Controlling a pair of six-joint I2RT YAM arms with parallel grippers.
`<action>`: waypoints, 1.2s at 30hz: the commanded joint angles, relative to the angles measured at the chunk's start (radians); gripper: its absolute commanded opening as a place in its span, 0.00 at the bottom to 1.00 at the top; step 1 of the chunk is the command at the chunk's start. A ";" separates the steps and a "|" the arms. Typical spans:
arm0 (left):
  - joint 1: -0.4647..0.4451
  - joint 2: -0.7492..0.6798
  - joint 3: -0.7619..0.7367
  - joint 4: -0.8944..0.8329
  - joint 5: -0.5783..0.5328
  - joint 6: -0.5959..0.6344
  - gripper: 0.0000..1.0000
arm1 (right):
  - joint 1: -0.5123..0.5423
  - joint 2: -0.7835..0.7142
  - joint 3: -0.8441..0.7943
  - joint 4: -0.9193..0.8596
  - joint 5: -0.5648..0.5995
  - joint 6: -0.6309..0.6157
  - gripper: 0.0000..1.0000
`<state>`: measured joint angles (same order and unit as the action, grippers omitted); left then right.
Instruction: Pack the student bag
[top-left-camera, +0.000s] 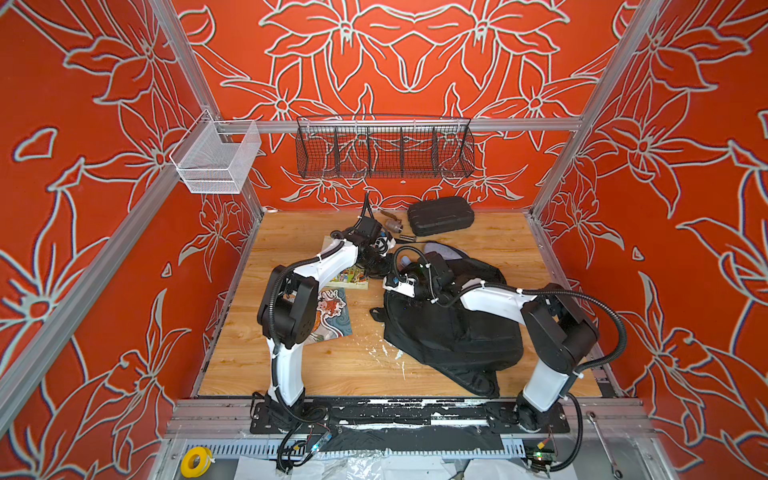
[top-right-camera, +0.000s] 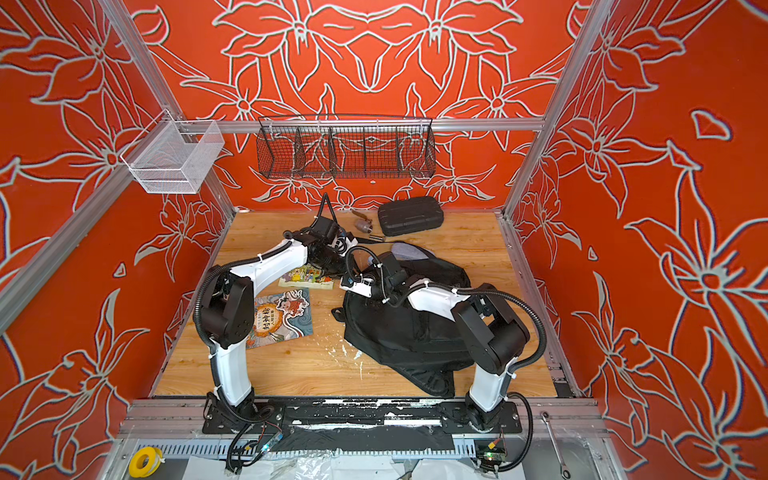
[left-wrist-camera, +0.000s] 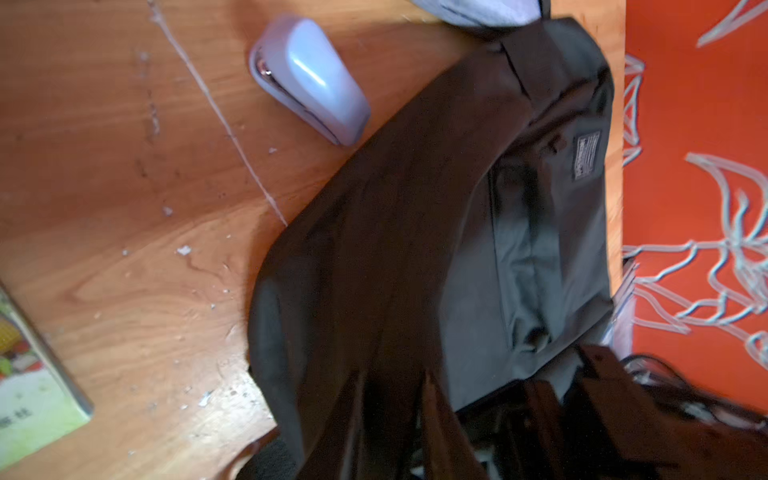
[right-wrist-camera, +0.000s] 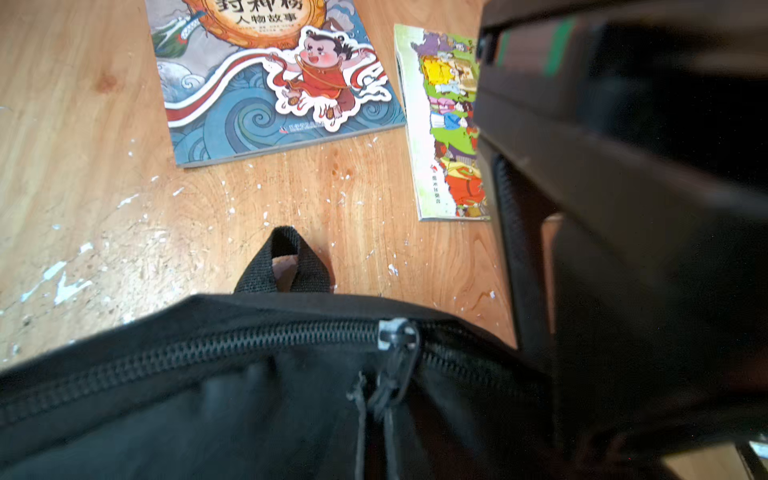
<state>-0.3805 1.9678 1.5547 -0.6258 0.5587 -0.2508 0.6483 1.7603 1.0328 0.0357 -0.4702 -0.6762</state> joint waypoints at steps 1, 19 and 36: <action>0.000 0.013 0.002 0.011 -0.006 0.000 0.11 | 0.005 -0.035 0.025 -0.058 -0.007 -0.029 0.00; 0.017 0.075 0.191 -0.066 -0.152 0.018 0.00 | 0.130 -0.176 0.108 -0.569 -0.026 -0.306 0.00; 0.027 -0.008 0.181 -0.101 -0.135 -0.019 0.61 | 0.154 -0.228 0.061 -0.582 0.051 -0.212 0.00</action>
<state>-0.3630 2.0693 1.7931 -0.7380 0.4397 -0.2394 0.7963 1.5036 1.0760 -0.5587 -0.3988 -0.9085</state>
